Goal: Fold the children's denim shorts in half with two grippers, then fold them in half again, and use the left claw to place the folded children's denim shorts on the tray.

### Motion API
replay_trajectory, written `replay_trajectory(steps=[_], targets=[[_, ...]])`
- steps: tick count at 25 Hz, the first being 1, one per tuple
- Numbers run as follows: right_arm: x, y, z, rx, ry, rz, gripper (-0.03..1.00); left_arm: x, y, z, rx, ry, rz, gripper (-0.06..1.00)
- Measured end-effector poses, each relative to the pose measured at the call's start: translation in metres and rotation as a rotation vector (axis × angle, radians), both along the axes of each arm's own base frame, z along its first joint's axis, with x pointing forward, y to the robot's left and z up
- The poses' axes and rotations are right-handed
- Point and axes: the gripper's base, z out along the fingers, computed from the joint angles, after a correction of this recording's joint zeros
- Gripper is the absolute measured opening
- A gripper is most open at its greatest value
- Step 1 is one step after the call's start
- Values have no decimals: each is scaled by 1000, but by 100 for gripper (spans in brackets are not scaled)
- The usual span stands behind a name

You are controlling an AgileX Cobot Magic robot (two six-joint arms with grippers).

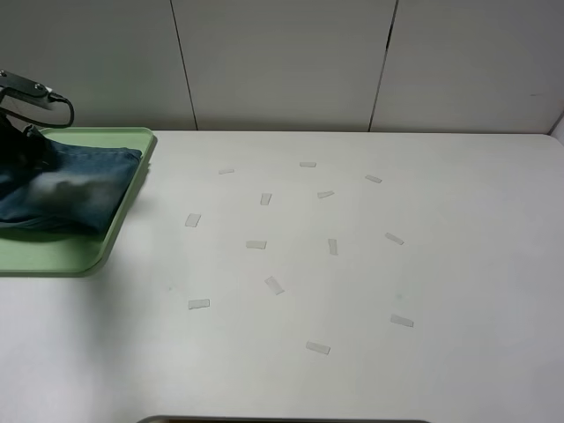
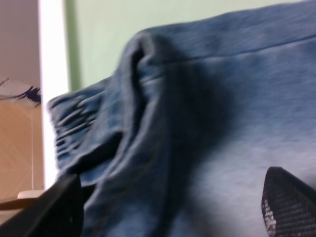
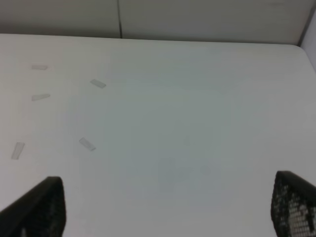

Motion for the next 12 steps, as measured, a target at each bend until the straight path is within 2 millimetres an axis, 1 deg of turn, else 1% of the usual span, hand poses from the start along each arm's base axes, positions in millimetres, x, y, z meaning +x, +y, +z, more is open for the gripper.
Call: replay_trajectory(steps=[12], targets=[[0, 0, 0, 0, 0, 0, 63, -5, 21, 1, -6, -19, 53, 73]])
